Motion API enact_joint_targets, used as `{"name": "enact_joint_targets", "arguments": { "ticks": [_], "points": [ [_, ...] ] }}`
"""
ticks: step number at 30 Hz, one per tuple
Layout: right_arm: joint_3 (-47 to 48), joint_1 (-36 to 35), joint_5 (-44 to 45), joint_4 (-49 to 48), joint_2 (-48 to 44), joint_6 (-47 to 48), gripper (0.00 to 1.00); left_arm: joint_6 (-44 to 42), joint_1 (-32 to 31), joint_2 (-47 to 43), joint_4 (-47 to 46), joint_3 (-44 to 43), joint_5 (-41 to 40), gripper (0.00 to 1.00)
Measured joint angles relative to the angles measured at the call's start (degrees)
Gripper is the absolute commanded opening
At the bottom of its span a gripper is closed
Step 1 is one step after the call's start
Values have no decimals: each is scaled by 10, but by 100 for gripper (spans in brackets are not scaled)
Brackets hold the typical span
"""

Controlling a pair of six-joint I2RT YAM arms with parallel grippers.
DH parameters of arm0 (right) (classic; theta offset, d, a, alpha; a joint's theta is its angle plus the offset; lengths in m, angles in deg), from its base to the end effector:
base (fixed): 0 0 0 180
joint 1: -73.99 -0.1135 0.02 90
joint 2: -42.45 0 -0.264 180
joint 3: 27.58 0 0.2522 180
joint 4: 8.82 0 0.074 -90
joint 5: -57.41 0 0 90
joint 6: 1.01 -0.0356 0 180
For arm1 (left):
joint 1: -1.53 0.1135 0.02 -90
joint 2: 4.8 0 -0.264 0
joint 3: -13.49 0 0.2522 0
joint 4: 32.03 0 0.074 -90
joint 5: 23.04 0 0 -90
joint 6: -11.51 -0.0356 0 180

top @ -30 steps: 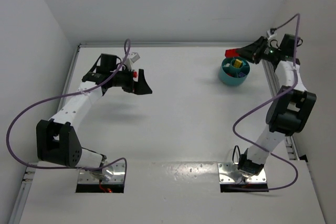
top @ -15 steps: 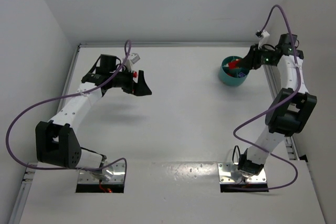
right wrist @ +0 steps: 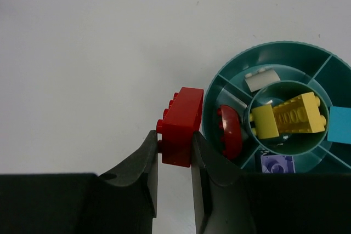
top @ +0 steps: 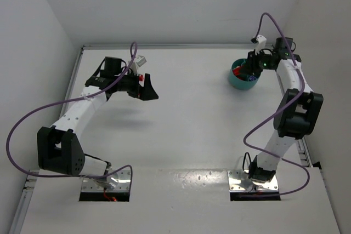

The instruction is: Sort the legos into containers by color

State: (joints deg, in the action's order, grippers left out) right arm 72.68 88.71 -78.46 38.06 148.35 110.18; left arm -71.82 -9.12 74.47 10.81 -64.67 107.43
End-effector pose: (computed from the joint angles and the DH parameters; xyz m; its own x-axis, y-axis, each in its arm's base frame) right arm 0.3967 -0.0778 0.2642 -0.6269 -0.0955 -0.7732 -0.5063 0.8043 0.3111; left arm 0.2864 -0.0774 0.2978 -0.7471 0.0506 -0.6628 0.5165 0.6717 -0.5310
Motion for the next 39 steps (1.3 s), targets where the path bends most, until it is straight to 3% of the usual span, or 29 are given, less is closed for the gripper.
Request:
{"name": "enact_joint_targets", "arguments": {
  "ticks": [17,39],
  "points": [
    [21,-24,115,-37,19,-9,0,0,0,1,0,0,-9,100],
    [94,-72,197,17,75,23,0,1,0,1,0,1,-31,100]
  ]
}}
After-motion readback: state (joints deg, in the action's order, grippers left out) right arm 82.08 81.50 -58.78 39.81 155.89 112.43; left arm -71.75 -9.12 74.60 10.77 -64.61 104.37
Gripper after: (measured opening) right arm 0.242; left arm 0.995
